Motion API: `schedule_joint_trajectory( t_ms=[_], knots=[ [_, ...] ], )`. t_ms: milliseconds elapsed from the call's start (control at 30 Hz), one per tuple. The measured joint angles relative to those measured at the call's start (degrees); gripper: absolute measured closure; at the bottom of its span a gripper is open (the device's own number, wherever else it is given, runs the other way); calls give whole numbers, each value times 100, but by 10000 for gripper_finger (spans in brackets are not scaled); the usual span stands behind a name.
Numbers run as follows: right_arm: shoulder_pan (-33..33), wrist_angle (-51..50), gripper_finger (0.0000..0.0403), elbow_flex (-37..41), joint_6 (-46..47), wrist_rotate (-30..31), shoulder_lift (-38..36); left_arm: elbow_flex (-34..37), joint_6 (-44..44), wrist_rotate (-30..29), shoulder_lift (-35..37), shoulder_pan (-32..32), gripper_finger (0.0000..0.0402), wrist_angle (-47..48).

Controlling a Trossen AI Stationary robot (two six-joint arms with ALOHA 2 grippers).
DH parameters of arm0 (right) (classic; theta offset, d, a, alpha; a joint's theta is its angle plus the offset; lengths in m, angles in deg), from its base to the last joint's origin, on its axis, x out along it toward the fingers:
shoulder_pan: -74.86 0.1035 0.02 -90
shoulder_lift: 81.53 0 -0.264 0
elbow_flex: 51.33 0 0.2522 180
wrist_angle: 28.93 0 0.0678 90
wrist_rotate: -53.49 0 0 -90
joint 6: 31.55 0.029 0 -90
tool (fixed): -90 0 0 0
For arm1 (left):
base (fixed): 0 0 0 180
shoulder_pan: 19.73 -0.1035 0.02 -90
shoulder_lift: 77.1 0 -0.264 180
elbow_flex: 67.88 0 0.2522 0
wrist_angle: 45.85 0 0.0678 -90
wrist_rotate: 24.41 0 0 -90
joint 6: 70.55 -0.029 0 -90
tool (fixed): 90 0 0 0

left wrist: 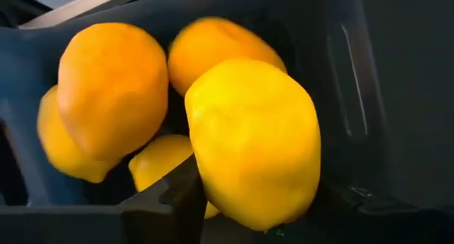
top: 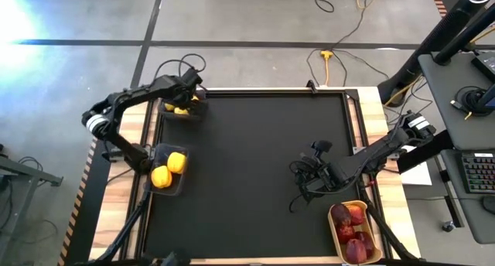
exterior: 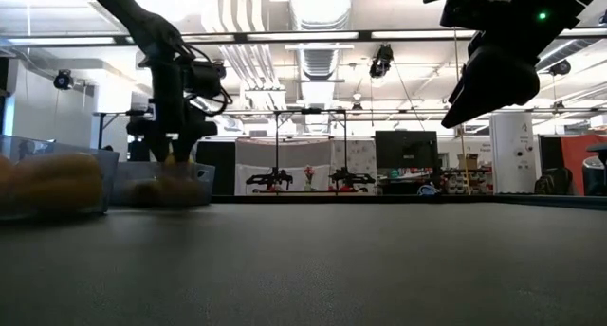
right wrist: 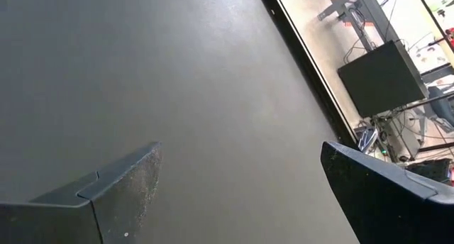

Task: Sort produce into baskets
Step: Put the lemon into the top black bin, then return to Home Position

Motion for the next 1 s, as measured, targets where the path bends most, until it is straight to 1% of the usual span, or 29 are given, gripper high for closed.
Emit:
schedule_joint_trajectory(
  t_ms=[167, 333, 400, 533, 667, 733, 800, 867, 900, 1000],
  knots=[
    [0, 0, 26, 9, 0, -10, 0, -191, 8, 15, -159, 1, 196, 141],
    [0, 0, 26, 26, 0, -10, 0, -197, 202, -87, -165, 0, 154, 136],
    [0, 1, 26, 26, 0, -10, 0, -197, 141, -75, -158, 6, 142, 148],
    [0, 10, 26, 26, 0, -11, 0, -197, -60, 168, 15, 8, 129, 211],
    [0, 137, 26, 26, -13, -44, 0, -197, -198, 173, 522, 72, 128, 396],
    [0, 202, 26, 31, -18, -44, 0, -153, -377, 225, 911, 217, 127, 391],
    [0, 431, 26, 60, -128, -38, 0, 3, -637, 414, 1365, 452, 127, 225],
    [0, 843, 26, 138, -414, -40, -2, 326, -937, 717, 1866, 759, 127, -222],
    [0, 1140, 26, 203, -609, -42, 0, 540, -1095, 962, 2137, 930, 127, -544],
    [-62, 2568, 26, 506, -1523, -147, -1, 1338, -1269, 1544, 2934, 1476, 127, -1748]
  ],
)
